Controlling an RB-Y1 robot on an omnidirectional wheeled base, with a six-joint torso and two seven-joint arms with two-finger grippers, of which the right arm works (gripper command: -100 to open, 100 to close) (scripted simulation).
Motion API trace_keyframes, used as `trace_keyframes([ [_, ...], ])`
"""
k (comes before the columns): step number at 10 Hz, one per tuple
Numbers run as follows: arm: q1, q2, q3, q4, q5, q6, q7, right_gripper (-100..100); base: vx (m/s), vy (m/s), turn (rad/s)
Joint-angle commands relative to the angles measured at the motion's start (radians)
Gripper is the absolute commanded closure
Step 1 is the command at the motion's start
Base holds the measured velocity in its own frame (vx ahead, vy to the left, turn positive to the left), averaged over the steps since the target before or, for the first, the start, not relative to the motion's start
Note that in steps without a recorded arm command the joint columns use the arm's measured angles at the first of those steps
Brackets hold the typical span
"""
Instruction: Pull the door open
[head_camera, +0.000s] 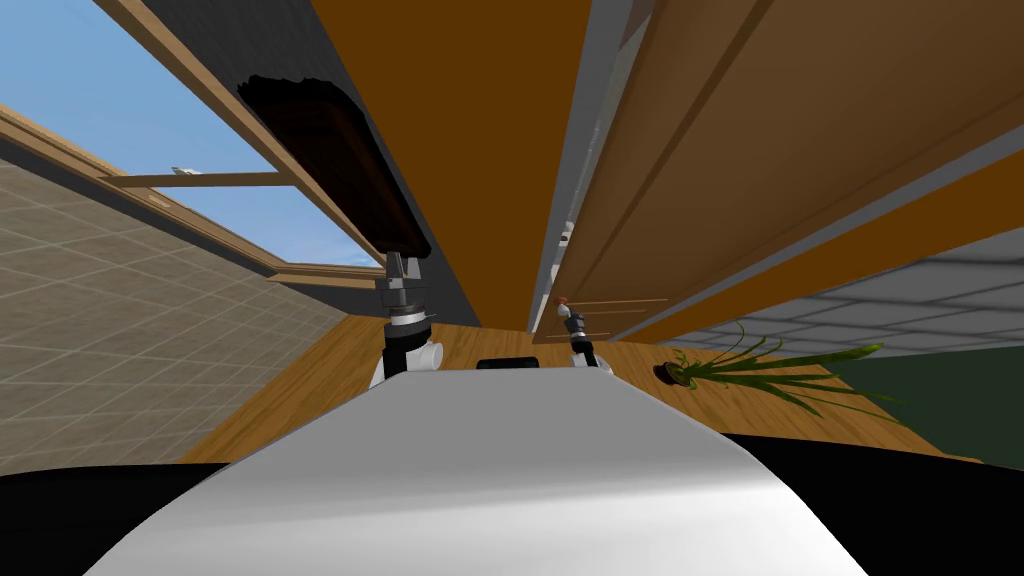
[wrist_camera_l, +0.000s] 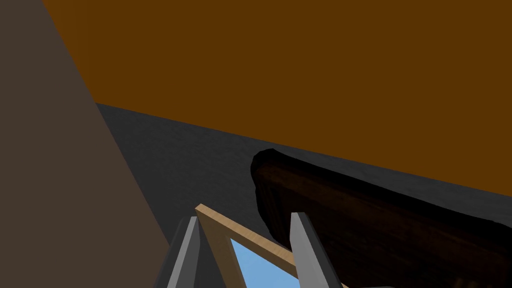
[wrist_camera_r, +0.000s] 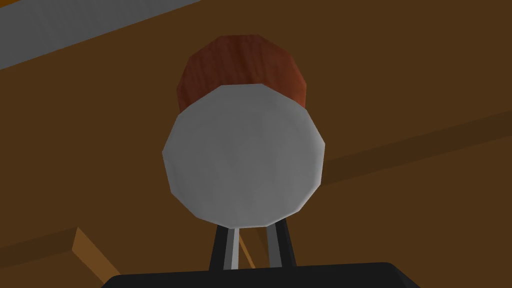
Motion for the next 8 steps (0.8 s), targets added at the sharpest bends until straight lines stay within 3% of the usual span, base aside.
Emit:
trace_keyframes([
  [1, -0.028, 0.020, 0.027, 0.028, 0.010, -0.032, -0.010, 100, 0.006, 0.000, 0.036],
  [7, -0.028, 0.020, 0.027, 0.028, 0.010, -0.032, -0.010, 100, -0.004, -0.001, -0.005],
  [8, 0.008, -0.005, 0.006, -0.017, -0.010, 0.012, -0.039, 100, -0.023, -0.035, 0.021],
])
